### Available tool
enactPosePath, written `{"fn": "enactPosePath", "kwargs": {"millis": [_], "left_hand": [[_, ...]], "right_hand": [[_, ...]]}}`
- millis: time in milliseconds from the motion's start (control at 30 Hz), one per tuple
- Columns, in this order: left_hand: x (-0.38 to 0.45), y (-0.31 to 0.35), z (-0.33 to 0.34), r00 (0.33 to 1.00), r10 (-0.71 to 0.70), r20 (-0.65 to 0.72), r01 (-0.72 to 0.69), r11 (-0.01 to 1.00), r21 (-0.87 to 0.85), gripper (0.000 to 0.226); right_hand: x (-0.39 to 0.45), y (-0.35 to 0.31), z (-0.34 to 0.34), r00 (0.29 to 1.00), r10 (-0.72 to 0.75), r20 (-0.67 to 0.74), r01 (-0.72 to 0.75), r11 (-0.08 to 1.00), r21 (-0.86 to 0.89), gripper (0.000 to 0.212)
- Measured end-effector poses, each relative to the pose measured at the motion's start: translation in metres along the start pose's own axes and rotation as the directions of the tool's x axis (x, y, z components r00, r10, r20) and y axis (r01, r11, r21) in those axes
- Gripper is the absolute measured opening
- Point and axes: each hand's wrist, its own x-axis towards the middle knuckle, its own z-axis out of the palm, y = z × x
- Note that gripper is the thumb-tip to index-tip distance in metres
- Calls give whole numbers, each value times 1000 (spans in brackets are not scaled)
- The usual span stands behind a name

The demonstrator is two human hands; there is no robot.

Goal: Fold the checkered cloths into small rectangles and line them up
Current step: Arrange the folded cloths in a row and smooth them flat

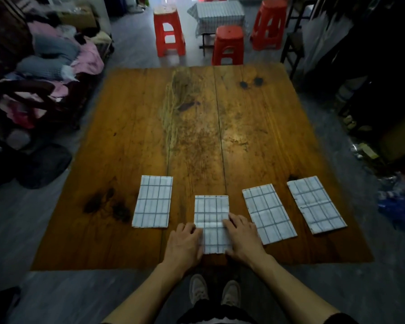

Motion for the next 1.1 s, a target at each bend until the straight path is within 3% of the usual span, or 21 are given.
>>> {"fn": "enactPosePath", "kwargs": {"millis": [367,633,800,1100], "left_hand": [[3,-2,6,997,-52,-53,48,997,-65,39],[29,30,-8,993,-26,-112,14,995,-102,47],[47,68,-12,998,-15,-67,8,995,-101,55],[71,147,4,1000,-16,-19,15,998,-59,71]], "right_hand": [[-2,-6,1,999,52,-13,-51,998,48,75],[-10,37,-19,961,227,-159,-197,963,184,68],[-18,86,-30,963,249,-103,-232,961,151,70],[-22,148,-32,991,133,26,-135,989,57,90]]}}
